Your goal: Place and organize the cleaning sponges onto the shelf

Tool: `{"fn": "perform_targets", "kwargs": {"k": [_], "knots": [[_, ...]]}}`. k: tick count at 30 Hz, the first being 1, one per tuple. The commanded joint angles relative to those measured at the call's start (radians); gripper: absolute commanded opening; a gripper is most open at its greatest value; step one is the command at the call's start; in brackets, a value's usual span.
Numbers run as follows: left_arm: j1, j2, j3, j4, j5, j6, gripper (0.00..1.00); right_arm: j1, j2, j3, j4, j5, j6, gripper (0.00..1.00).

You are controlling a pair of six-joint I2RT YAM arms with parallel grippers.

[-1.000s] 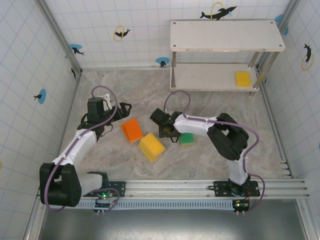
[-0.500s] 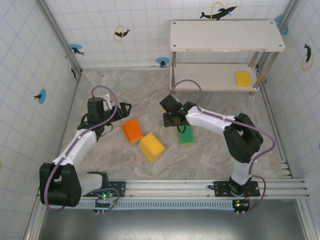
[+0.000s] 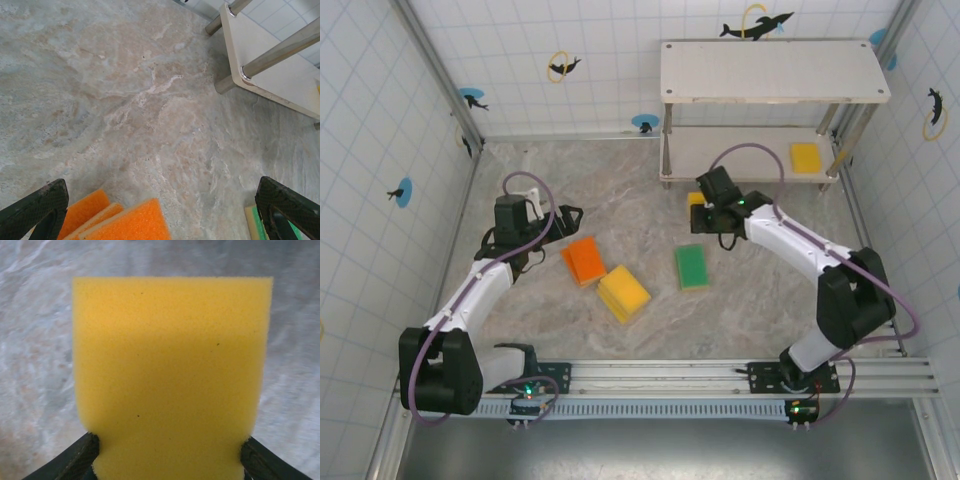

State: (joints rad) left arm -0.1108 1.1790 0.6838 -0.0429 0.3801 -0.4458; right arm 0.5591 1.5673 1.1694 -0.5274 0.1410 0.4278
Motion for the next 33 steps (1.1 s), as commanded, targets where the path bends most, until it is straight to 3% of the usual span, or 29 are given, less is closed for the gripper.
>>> {"fn": "perform_targets", "kwargs": {"k": [1, 10, 21, 33], "knots": [[-0.003, -0.012, -0.012, 0.017, -0.004, 0.011, 0.98, -0.056, -0.068, -0.033, -0.019, 0.005, -0.064, 0.6], [-0.003, -0.002, -0.012, 0.036, 0.007, 0.009, 0.98, -0.209, -0.093, -0.005, -0.012, 0.034, -0.183, 0.59], [-0.003, 0.021, 0.011, 0.085, 0.032, 0.01, 0.98, -0.365, -0.019, 0.097, 0.005, 0.072, -0.343, 0.58], [-0.002, 0.078, 0.034, 0.091, 0.02, 0.051, 0.98, -0.408, 0.07, 0.114, 0.157, 0.235, -0.414, 0.57]]}}
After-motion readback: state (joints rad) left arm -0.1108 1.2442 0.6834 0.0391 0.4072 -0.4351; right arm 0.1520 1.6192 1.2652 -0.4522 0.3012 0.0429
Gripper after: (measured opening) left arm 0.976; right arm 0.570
